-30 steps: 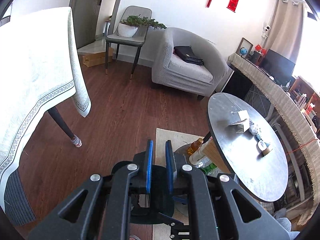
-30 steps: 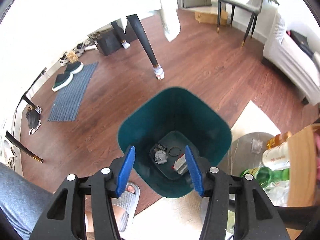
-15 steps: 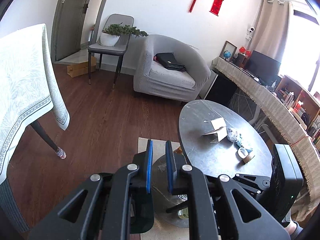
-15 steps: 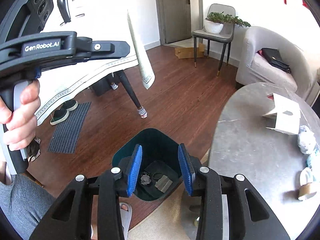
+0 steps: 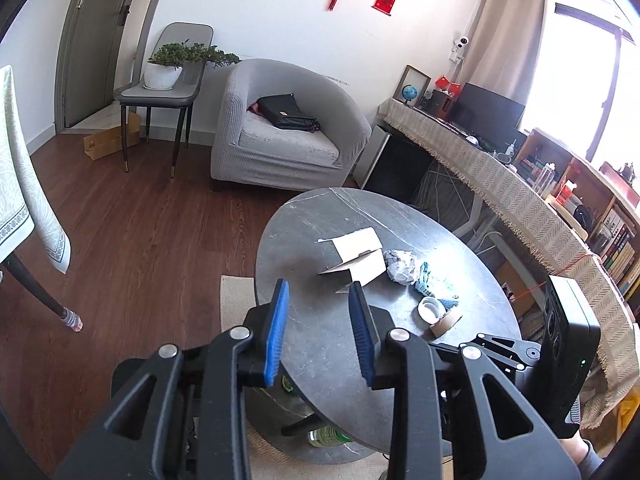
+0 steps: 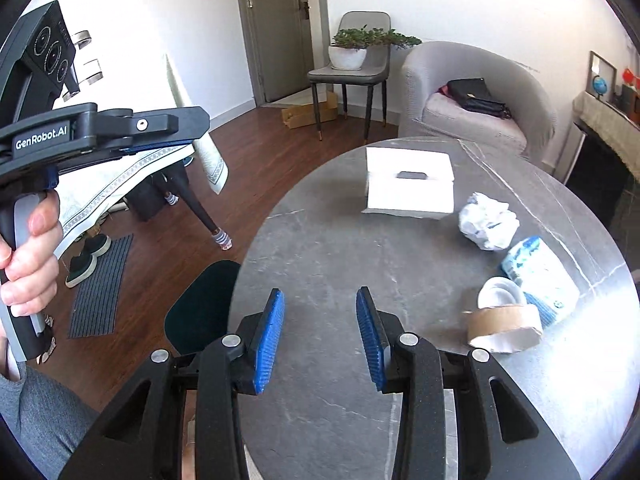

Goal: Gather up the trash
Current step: 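Lift both open tools away from the bin toward the table, then grasp the white paper box with the left tool while the right tool grasps the tape roll core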

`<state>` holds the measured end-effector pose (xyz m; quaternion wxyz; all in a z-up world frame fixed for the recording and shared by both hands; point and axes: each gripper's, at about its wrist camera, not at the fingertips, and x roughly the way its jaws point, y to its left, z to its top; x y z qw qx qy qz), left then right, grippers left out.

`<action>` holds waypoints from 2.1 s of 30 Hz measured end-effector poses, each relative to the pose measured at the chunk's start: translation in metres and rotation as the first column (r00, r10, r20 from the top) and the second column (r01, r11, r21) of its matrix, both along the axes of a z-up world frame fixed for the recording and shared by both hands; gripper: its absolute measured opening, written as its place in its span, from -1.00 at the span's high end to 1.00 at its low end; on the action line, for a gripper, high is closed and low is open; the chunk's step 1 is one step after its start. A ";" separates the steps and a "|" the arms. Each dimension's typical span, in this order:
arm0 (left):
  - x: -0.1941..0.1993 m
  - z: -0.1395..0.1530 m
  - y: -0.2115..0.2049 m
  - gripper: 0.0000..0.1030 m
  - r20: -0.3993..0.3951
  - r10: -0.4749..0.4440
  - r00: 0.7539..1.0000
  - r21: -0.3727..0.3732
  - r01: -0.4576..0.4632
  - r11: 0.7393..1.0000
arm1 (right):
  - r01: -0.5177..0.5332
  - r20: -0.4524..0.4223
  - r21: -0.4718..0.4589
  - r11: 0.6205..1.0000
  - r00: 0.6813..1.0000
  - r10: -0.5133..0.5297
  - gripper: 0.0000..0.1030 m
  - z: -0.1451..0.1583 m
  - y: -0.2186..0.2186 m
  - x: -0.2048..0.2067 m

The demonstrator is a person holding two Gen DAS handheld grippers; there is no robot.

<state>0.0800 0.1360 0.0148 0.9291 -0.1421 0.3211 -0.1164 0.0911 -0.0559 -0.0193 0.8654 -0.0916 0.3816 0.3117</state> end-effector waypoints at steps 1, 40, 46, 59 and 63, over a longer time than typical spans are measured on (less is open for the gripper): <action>0.005 -0.002 -0.006 0.31 -0.006 -0.005 1.000 0.000 0.005 1.000 | 0.014 0.006 -0.002 1.000 1.000 -0.014 0.26 0.001 -0.007 0.001; 0.140 -0.074 -0.048 0.09 -0.148 -0.090 0.985 -0.247 0.051 0.968 | 0.167 -0.096 0.200 0.966 0.984 -0.150 -0.38 -0.009 -0.119 0.046; 0.137 -0.071 -0.064 0.48 -0.132 -0.111 0.985 -0.244 0.076 0.967 | 0.186 -0.109 0.179 0.966 0.980 -0.169 -0.39 -0.017 -0.112 0.052; 0.118 -0.051 -0.078 0.95 -0.107 -0.097 0.990 -0.105 0.086 0.991 | 0.199 -0.092 0.086 0.976 0.977 -0.191 -0.39 -0.022 -0.093 0.050; 0.111 -0.048 -0.082 0.99 -0.104 -0.110 0.989 -0.086 0.101 0.991 | 0.208 -0.088 0.066 0.976 0.975 -0.202 -0.19 -0.021 -0.093 0.052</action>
